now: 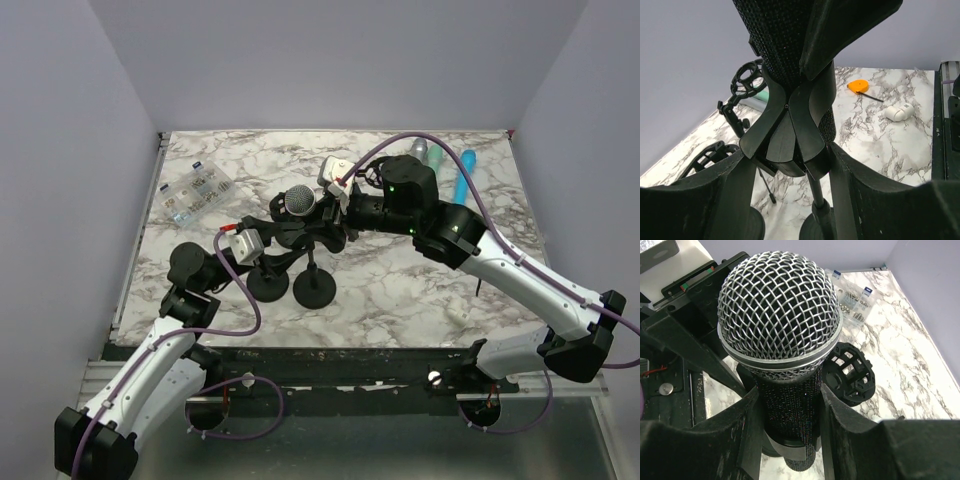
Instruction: Remove the microphone from the stand
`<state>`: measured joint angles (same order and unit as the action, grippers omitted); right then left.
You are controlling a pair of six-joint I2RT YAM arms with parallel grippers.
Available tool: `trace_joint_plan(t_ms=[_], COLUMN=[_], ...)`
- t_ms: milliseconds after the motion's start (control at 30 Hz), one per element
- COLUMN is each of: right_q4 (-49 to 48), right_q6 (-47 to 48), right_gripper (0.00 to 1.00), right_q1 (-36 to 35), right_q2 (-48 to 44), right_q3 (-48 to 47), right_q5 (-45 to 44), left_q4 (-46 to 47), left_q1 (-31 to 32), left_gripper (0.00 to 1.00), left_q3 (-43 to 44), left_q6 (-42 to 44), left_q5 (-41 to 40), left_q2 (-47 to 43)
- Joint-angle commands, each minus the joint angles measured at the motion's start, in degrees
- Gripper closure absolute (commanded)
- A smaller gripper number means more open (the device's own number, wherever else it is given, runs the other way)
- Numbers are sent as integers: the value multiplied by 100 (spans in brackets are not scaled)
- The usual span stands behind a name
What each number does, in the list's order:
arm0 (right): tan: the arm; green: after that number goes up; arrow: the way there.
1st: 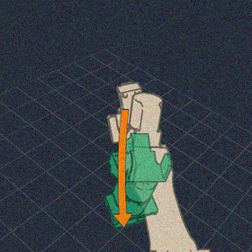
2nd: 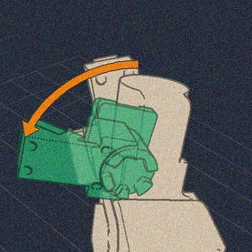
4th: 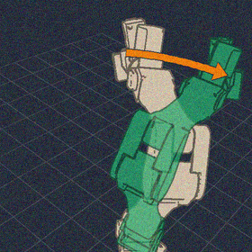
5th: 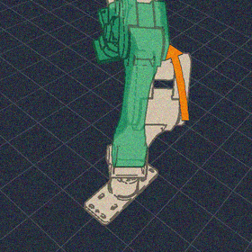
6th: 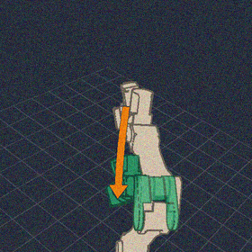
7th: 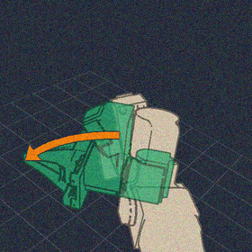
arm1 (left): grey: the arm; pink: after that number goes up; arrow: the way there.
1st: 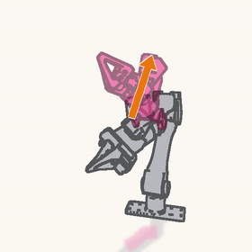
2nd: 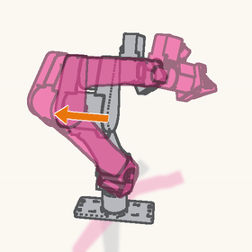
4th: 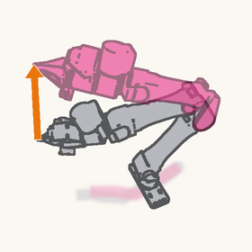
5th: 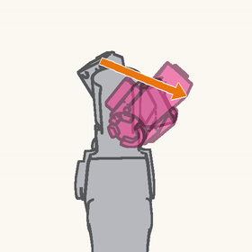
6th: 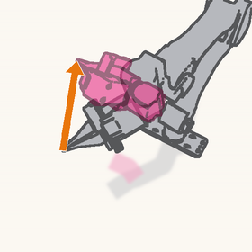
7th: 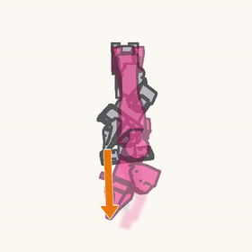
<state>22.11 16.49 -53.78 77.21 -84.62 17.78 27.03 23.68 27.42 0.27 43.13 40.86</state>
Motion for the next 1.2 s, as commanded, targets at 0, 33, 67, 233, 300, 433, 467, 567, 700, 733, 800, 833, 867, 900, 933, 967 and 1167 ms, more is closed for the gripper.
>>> trace_joint_plan(t_ms=[0, 33, 67, 233, 300, 433, 467, 567, 700, 733, 800, 833, 867, 900, 933, 967, 1167], right_q4=[-101, -97, -86, -48, -50, -40, -40, -31, -40, -42, -15, -14, -7, -5, -5, -5, 65], right_q6=[-86, -82, -77, -49, -49, -43, -43, -55, -63, -63, -56, -52, -45, -44, -47, -45, 29], right_gripper=[100, 100, 100, 100, 100, 100, 100, 100, 100, 100, 100, 100, 100, 100, 100, 100, 100], right_q1=[1, -1, -1, -1, 0, -3, -5, -3, -1, -7, 4, -3, -1, -3, -1, 3, -1], right_q2=[96, 107, 104, 68, 44, 64, 64, 63, 40, 38, 35, 39, 40, 40, 48, 45, 128], right_q3=[-238, -233, -229, -196, -189, -205, -209, -199, -178, -178, -192, -192, -195, -204, -208, -221, -269], right_q5=[174, 153, 135, 84, 95, 125, 132, 123, 116, 116, 111, 95, 90, 92, 94, 114, 118], left_q4=[-119, -165, -199, 101, 99, 105, 125, 266, 209, 234, 267, 268, 283, 315, 344, 360, 835], left_q1=[14, 14, 14, -4, -30, -39, -47, -148, -188, -202, -248, -253, -259, -259, -260, -259, -294], left_gripper=[100, 100, 100, 67, 39, 2, 1, 2, 7, 9, 13, 15, 18, 21, 23, 26, 65], left_q3=[39, 63, 61, -307, -342, -293, -285, -333, -276, -281, -281, -278, -273, -270, -252, -236, -166], left_q6=[67, 53, 38, 8, 6, -198, -207, -254, -242, -252, -282, -283, -295, -329, -358, -377, -863], left_q5=[615, 598, 468, -230, -311, -157, -174, -248, -52, -43, 15, 59, 114, 164, 251, 339, 706], left_q2=[-59, -57, -85, -662, -764, -648, -626, -668, -600, -590, -591, -588, -575, -550, -510, -457, -167])
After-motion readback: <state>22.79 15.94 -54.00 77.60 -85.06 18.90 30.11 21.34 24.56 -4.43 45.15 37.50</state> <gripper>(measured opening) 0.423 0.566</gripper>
